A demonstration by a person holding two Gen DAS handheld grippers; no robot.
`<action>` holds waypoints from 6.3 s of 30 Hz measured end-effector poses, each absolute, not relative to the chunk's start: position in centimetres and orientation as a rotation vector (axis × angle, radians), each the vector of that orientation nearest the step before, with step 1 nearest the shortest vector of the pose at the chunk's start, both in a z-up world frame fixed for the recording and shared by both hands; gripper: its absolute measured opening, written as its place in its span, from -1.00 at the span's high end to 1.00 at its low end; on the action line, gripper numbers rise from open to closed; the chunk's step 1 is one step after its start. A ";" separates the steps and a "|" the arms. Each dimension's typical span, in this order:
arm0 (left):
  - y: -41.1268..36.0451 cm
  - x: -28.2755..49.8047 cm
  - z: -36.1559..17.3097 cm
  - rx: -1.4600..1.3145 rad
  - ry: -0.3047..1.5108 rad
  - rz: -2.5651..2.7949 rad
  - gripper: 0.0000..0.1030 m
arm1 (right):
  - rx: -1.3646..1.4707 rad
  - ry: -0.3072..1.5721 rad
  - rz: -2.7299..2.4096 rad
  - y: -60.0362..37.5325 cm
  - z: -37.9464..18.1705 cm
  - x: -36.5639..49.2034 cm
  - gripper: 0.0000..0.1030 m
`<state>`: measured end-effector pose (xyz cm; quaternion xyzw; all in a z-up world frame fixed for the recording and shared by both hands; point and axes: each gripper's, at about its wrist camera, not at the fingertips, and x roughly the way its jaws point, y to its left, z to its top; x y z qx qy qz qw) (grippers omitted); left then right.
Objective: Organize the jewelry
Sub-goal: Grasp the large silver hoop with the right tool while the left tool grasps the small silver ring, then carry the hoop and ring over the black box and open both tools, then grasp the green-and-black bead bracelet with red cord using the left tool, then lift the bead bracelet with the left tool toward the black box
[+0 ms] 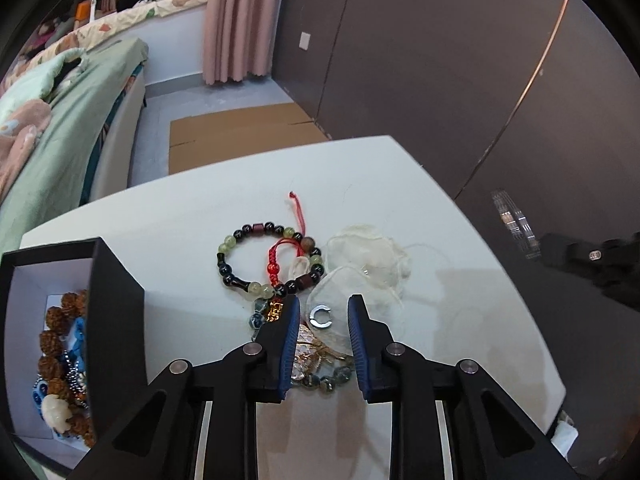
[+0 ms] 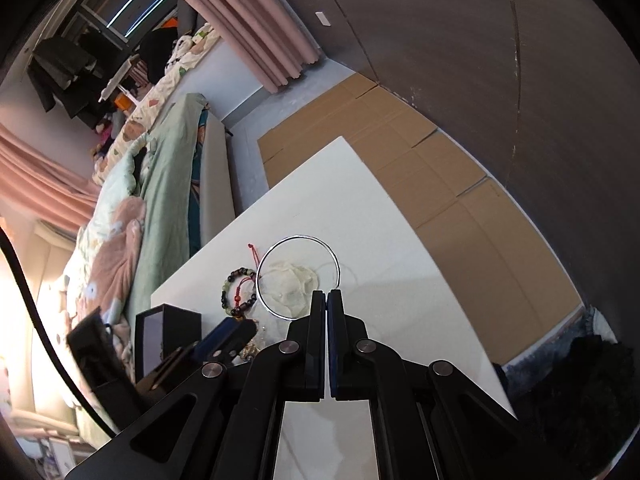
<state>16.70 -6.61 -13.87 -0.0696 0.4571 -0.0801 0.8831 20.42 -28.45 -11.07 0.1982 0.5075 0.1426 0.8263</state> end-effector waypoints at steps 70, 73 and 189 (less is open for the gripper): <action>13.9 9.0 -3.3 -0.579 0.632 0.003 -0.46 | 0.413 1.055 0.792 -8.7 -10.6 17.7 0.70; 14.3 8.8 -3.4 -0.590 0.628 0.011 -0.45 | 0.408 1.081 0.748 -9.0 -11.4 18.0 -0.06; 7.1 11.9 -5.0 -0.376 0.753 -0.155 0.84 | 0.251 1.179 0.292 -15.5 -16.2 23.9 0.20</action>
